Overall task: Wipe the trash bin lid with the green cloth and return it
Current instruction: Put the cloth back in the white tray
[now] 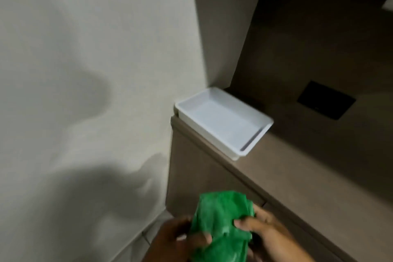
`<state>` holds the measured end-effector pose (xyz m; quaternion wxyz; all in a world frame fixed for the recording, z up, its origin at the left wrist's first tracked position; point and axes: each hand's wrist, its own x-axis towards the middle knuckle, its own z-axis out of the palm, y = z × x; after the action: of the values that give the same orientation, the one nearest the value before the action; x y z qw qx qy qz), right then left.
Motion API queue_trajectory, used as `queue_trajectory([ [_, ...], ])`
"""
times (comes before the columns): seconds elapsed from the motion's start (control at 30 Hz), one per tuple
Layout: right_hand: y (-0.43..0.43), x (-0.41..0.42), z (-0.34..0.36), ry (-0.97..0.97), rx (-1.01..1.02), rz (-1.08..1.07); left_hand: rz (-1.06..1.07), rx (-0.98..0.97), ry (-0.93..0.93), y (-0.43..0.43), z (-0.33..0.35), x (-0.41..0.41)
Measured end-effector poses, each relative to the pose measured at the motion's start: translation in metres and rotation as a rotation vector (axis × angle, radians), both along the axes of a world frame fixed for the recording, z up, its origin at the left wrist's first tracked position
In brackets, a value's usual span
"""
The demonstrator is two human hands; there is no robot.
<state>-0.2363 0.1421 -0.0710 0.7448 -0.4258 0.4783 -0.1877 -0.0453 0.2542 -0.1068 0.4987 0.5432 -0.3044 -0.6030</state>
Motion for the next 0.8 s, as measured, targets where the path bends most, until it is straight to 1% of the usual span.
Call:
queue_trajectory([
  [0.03,-0.023,0.006,0.014,-0.015,-0.073,0.010,0.048,0.048,-0.045,-0.016,0.021,0.007],
  [0.07,-0.045,0.020,0.040,0.030,-0.147,-0.018,0.069,0.060,-0.090,-0.045,0.042,0.019],
  [0.1,-0.066,0.034,0.058,0.045,-0.211,-0.038,0.089,0.063,-0.173,-0.071,0.062,0.028],
  [0.17,-0.116,0.057,0.080,0.071,-0.285,-0.100,0.146,0.099,-0.324,-0.135,0.099,0.048],
  [0.2,-0.143,0.068,0.083,0.118,-0.292,-0.126,0.163,0.121,-0.402,-0.165,0.109,0.057],
  [0.23,-0.166,0.080,0.086,0.160,-0.290,-0.170,0.177,0.145,-0.484,-0.194,0.114,0.066],
  [0.3,-0.214,0.098,0.081,0.256,-0.286,-0.199,0.131,0.179,-0.730,-0.247,0.116,0.078],
  [0.43,-0.274,0.121,0.052,0.510,-0.307,-0.112,-0.006,0.273,-1.111,-0.326,0.086,0.087],
  [0.5,-0.288,0.127,0.038,0.630,-0.333,-0.065,-0.062,0.317,-1.212,-0.349,0.065,0.085],
  [0.63,-0.301,0.132,0.027,0.791,-0.425,0.008,-0.141,0.388,-1.315,-0.367,0.047,0.088],
  [0.7,-0.297,0.130,0.031,0.966,-0.605,0.072,-0.174,0.434,-1.419,-0.364,0.052,0.087],
  [0.77,-0.287,0.126,0.040,1.150,-0.837,0.099,-0.186,0.444,-1.584,-0.353,0.063,0.082],
  [0.8,-0.277,0.125,0.048,1.174,-0.914,0.080,-0.172,0.410,-1.668,-0.342,0.074,0.076],
])
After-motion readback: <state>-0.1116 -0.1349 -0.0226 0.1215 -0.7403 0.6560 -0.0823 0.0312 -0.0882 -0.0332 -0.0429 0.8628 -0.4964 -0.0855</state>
